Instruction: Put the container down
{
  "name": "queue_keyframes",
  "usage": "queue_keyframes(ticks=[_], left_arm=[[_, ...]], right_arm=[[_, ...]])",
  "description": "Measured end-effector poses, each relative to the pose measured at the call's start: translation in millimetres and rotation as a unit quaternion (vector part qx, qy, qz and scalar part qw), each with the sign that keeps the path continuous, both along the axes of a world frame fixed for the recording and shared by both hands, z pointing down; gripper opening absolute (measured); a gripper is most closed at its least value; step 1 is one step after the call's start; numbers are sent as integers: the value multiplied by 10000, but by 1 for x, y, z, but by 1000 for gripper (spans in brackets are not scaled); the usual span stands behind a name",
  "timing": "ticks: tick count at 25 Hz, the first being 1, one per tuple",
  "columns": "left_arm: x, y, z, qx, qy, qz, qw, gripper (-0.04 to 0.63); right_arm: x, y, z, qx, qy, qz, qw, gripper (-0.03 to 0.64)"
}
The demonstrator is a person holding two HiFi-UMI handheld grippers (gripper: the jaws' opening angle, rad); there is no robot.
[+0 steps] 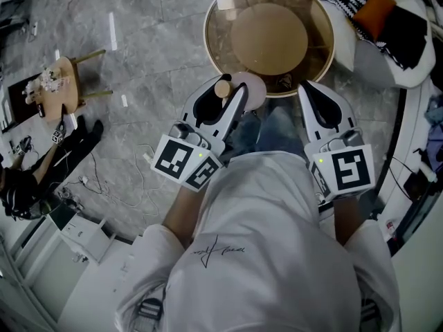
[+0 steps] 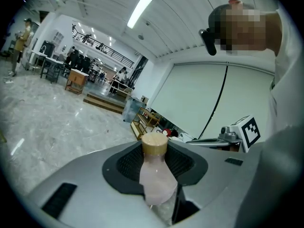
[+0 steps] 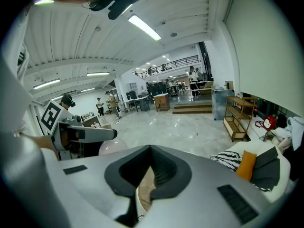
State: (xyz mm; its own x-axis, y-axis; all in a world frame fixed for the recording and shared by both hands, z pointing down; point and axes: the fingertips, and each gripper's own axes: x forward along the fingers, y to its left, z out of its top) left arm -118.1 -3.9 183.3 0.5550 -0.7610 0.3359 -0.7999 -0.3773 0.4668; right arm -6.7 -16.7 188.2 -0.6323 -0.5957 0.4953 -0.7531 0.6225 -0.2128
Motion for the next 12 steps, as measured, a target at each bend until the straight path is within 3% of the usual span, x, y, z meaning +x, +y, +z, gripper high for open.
queue_keyframes(ticks=[12], left_arm=[[7,-13,24,-201,-47,-30,9998,146]], right_arm=[[5,-14,23,-226,-58,-35,9997,15]])
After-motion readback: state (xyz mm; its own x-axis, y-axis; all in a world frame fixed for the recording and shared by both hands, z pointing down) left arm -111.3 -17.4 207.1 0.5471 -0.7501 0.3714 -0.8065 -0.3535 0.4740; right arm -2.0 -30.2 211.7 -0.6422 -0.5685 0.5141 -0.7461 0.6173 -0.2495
